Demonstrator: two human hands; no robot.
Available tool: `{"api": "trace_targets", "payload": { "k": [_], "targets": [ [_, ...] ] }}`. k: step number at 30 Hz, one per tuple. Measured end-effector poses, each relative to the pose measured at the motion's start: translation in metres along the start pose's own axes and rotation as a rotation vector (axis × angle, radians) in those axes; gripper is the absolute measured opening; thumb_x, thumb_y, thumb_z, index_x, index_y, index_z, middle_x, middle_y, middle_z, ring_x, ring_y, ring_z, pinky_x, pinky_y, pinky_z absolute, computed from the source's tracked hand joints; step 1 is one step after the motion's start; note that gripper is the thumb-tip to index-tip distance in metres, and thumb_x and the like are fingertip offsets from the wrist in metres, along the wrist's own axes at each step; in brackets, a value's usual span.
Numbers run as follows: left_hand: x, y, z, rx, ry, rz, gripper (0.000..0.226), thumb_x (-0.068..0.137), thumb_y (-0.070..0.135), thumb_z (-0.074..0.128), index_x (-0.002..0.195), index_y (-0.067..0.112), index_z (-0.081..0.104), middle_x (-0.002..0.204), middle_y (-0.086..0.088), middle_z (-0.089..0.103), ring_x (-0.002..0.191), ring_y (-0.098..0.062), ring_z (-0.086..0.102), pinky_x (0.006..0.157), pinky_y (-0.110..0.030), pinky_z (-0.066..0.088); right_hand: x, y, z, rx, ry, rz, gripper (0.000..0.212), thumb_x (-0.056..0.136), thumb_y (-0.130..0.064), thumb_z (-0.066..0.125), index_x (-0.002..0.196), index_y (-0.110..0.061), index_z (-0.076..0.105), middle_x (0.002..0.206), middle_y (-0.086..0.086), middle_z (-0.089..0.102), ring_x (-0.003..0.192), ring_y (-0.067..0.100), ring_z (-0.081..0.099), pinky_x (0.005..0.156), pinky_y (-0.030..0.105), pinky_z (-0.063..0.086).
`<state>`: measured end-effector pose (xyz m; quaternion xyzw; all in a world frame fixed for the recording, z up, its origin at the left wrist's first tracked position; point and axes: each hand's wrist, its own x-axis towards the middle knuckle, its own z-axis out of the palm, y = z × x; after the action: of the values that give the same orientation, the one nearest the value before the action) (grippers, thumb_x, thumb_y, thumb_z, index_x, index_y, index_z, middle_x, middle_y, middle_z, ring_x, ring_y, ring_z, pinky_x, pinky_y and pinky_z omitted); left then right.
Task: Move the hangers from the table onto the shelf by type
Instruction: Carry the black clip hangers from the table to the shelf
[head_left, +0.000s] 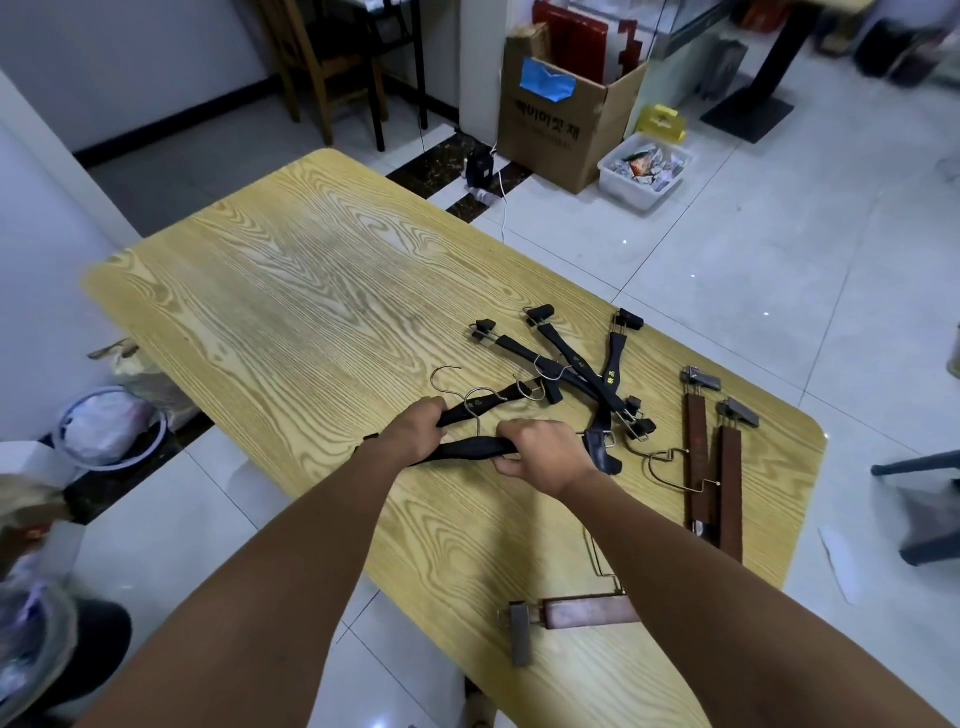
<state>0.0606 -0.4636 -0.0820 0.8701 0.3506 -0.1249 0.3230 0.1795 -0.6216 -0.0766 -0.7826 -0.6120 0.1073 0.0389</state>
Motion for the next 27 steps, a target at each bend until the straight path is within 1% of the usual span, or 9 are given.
{"api": "trace_targets", "payload": {
  "k": [5, 7, 9, 11, 14, 18, 20, 24, 27],
  "targets": [
    [-0.014, -0.004, -0.010, -0.023, -0.012, -0.033, 0.023, 0.095, 0.009, 0.049, 0.115, -0.002, 0.052, 0.118, -0.021, 0.055, 0.110, -0.032, 0.053, 0.090, -0.034, 0.041, -0.004, -0.012, -0.009, -0.024, 0.009, -0.027, 0.028, 0.092, -0.040, 0.051, 0.100, -0.014, 0.056, 0.092, 0.003, 0.064, 0.084, 0.025, 0.061, 0.069, 0.034, 0.047],
    [-0.019, -0.005, -0.013, -0.026, -0.010, -0.037, 0.023, 0.095, 0.009, 0.049, 0.115, -0.002, 0.052, 0.118, -0.020, 0.055, 0.110, -0.031, 0.053, 0.086, -0.032, 0.040, -0.007, -0.016, -0.010, -0.029, 0.021, -0.034, 0.028, 0.092, -0.041, 0.051, 0.101, -0.015, 0.056, 0.094, 0.002, 0.065, 0.086, 0.024, 0.061, 0.069, 0.034, 0.047],
    [-0.023, -0.005, -0.015, -0.031, -0.001, -0.032, 0.024, 0.095, 0.009, 0.050, 0.116, -0.001, 0.052, 0.118, -0.019, 0.055, 0.110, -0.031, 0.053, 0.083, -0.029, 0.037, -0.009, -0.019, -0.011, -0.031, 0.034, -0.036, 0.027, 0.092, -0.041, 0.051, 0.101, -0.015, 0.056, 0.095, 0.002, 0.065, 0.087, 0.024, 0.061, 0.067, 0.032, 0.044],
    [-0.026, -0.004, -0.016, -0.020, 0.011, -0.023, 0.024, 0.095, 0.009, 0.051, 0.116, -0.001, 0.053, 0.118, -0.019, 0.056, 0.111, -0.031, 0.053, 0.084, -0.030, 0.038, -0.011, -0.021, -0.013, -0.029, 0.037, -0.036, 0.027, 0.093, -0.040, 0.051, 0.102, -0.015, 0.056, 0.096, 0.002, 0.065, 0.087, 0.024, 0.061, 0.068, 0.032, 0.044],
    [-0.031, -0.001, -0.019, 0.005, 0.029, -0.015, 0.023, 0.094, 0.008, 0.052, 0.115, 0.000, 0.054, 0.117, -0.019, 0.057, 0.109, -0.031, 0.054, 0.088, -0.033, 0.040, -0.013, -0.023, -0.018, -0.032, 0.043, -0.044, 0.027, 0.094, -0.040, 0.051, 0.102, -0.015, 0.056, 0.095, 0.002, 0.065, 0.087, 0.024, 0.061, 0.072, 0.035, 0.049],
    [-0.035, 0.002, -0.022, 0.037, 0.043, -0.027, 0.024, 0.093, 0.005, 0.049, 0.115, 0.003, 0.056, 0.117, -0.017, 0.057, 0.108, -0.031, 0.056, 0.090, -0.036, 0.043, -0.015, -0.025, -0.021, -0.024, 0.056, -0.045, 0.027, 0.094, -0.040, 0.052, 0.102, -0.015, 0.056, 0.097, 0.003, 0.064, 0.089, 0.024, 0.061, 0.067, 0.033, 0.041],
    [-0.038, 0.004, -0.025, 0.054, 0.035, -0.032, 0.025, 0.093, 0.005, 0.049, 0.117, 0.003, 0.056, 0.118, -0.017, 0.057, 0.108, -0.031, 0.055, 0.091, -0.036, 0.043, -0.017, -0.025, -0.022, -0.030, 0.069, -0.050, 0.028, 0.094, -0.041, 0.051, 0.102, -0.015, 0.055, 0.097, 0.003, 0.064, 0.088, 0.024, 0.061, 0.066, 0.032, 0.040],
    [-0.045, 0.010, -0.036, 0.075, 0.025, -0.022, 0.026, 0.091, 0.004, 0.051, 0.116, 0.004, 0.058, 0.116, -0.016, 0.057, 0.108, -0.031, 0.055, 0.088, -0.034, 0.043, -0.019, -0.029, -0.025, -0.027, 0.104, -0.060, 0.028, 0.094, -0.042, 0.051, 0.100, -0.015, 0.055, 0.095, 0.003, 0.064, 0.086, 0.024, 0.061, 0.064, 0.031, 0.039],
    [-0.050, 0.015, -0.045, 0.092, 0.026, -0.010, 0.024, 0.091, 0.004, 0.051, 0.115, 0.002, 0.058, 0.111, -0.016, 0.057, 0.106, -0.031, 0.055, 0.083, -0.033, 0.042, -0.021, -0.032, -0.030, -0.030, 0.143, -0.060, 0.028, 0.094, -0.043, 0.051, 0.099, -0.016, 0.055, 0.094, 0.002, 0.064, 0.084, 0.024, 0.062, 0.062, 0.031, 0.040]
  ]
}}
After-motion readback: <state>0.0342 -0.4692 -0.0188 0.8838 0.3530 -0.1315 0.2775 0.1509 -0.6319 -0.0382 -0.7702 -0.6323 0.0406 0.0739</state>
